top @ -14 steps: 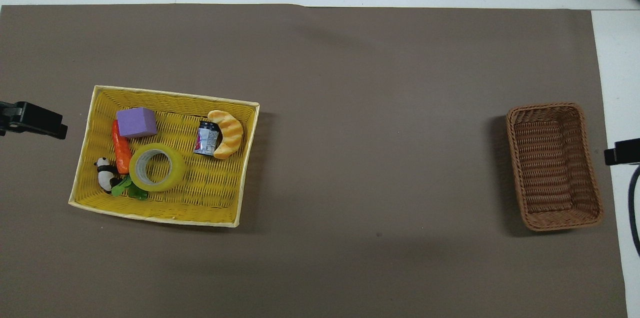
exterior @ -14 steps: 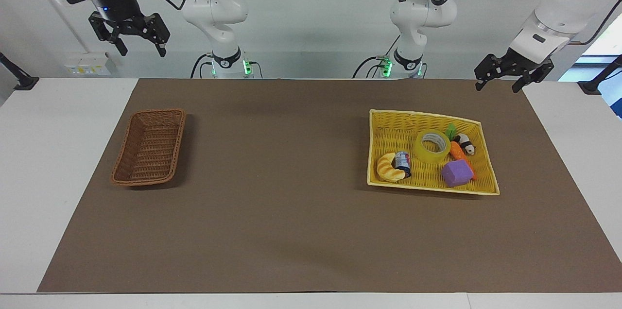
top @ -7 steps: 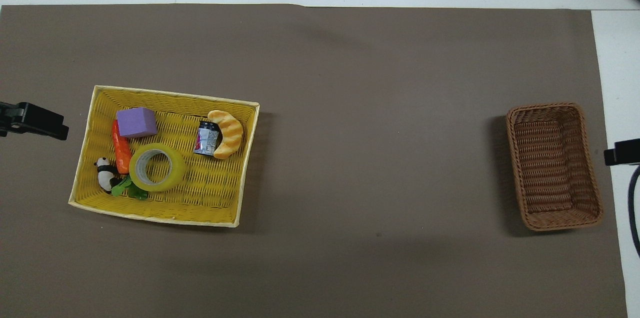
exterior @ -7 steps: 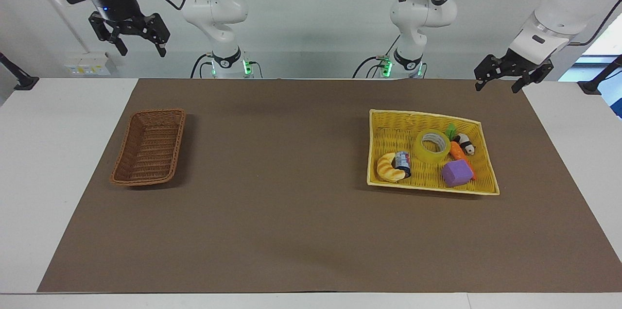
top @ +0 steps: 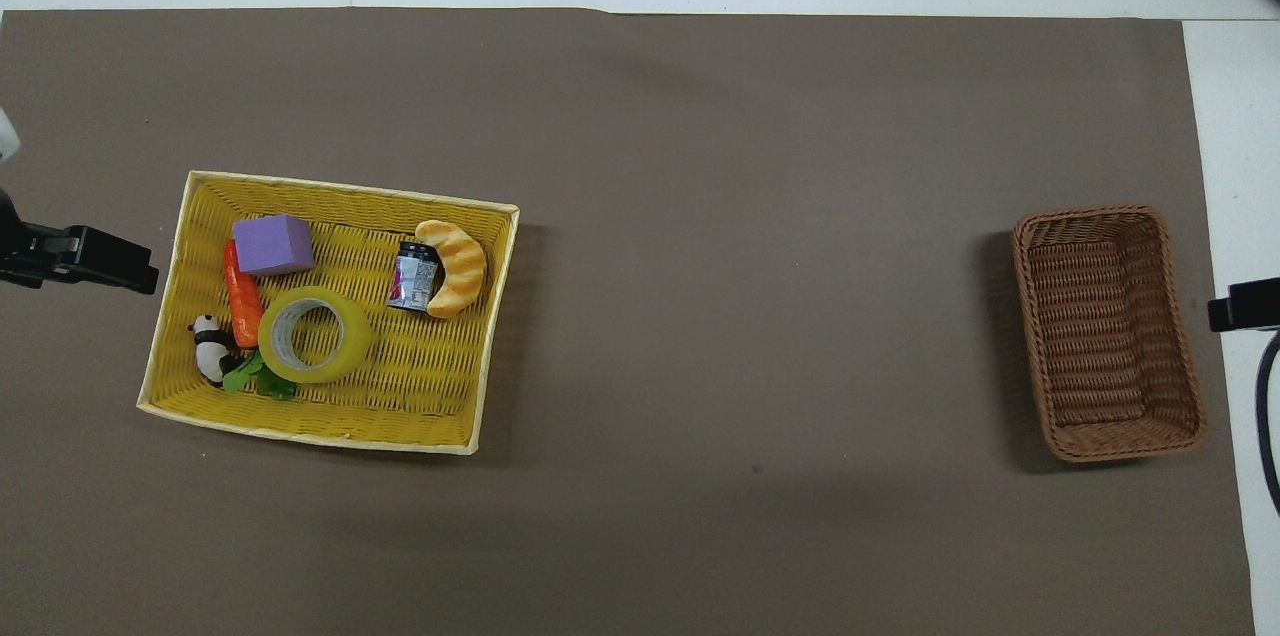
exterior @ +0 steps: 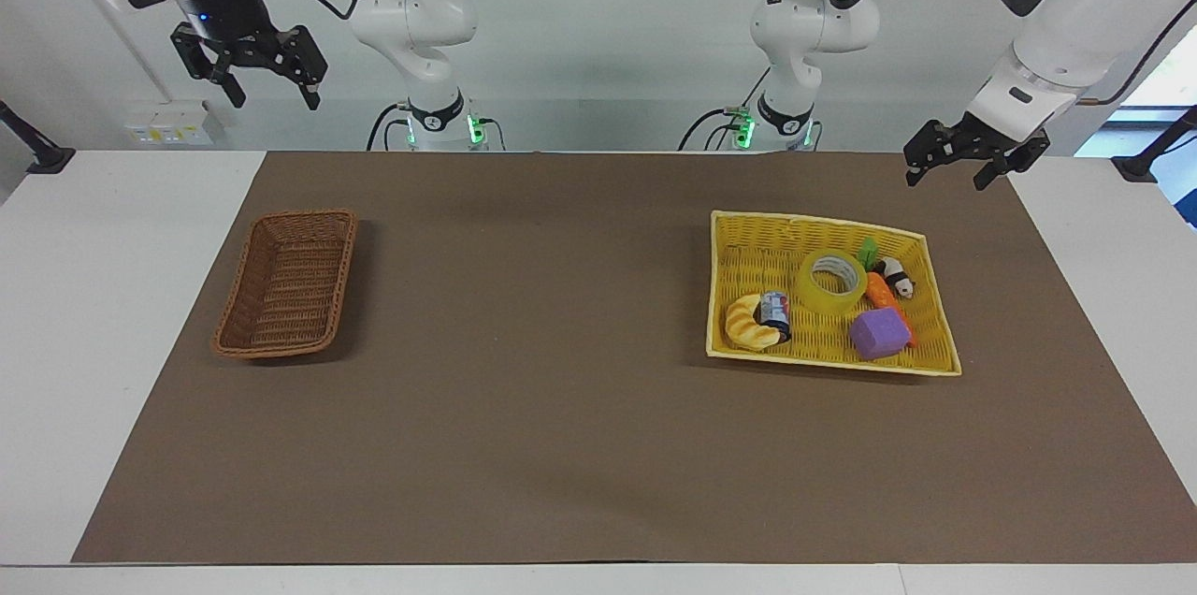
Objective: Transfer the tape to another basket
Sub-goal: 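Reach the left gripper down into the yellow tray and grasp the tape roll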
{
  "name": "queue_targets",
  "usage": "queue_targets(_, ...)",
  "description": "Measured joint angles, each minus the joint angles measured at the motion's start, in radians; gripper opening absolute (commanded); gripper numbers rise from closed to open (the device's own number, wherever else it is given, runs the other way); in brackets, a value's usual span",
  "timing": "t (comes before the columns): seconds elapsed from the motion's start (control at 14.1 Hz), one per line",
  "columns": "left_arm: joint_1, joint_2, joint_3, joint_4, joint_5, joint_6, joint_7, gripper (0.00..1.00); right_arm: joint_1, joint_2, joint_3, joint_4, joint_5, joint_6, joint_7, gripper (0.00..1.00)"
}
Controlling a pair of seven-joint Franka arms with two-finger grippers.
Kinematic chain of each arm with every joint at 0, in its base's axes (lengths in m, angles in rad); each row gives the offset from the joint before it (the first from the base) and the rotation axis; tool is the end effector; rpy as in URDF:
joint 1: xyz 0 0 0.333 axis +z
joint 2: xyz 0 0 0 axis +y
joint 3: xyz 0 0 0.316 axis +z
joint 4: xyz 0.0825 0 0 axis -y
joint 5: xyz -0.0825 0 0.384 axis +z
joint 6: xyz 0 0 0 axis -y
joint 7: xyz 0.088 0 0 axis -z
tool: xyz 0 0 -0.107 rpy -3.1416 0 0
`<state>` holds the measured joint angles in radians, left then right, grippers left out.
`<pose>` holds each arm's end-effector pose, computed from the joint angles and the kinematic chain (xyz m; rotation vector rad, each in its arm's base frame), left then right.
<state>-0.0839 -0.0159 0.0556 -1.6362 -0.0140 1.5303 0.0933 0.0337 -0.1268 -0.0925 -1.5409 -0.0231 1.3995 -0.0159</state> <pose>0.5429 -0.0167 0.5992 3.1149 -0.1896 -0.1397 0.4937 -0.0357 0.6897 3.1301 -0.0718 -0.0244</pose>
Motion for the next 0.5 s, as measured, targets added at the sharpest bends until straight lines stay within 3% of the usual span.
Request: queue_targets(0.5, 0.000, -0.020, 0.000, -0.159, -0.005, 0.143, 0.000, 1.00, 0.000, -0.003, 0.000, -0.004, 0.000, 0.000, 0.000, 1.00)
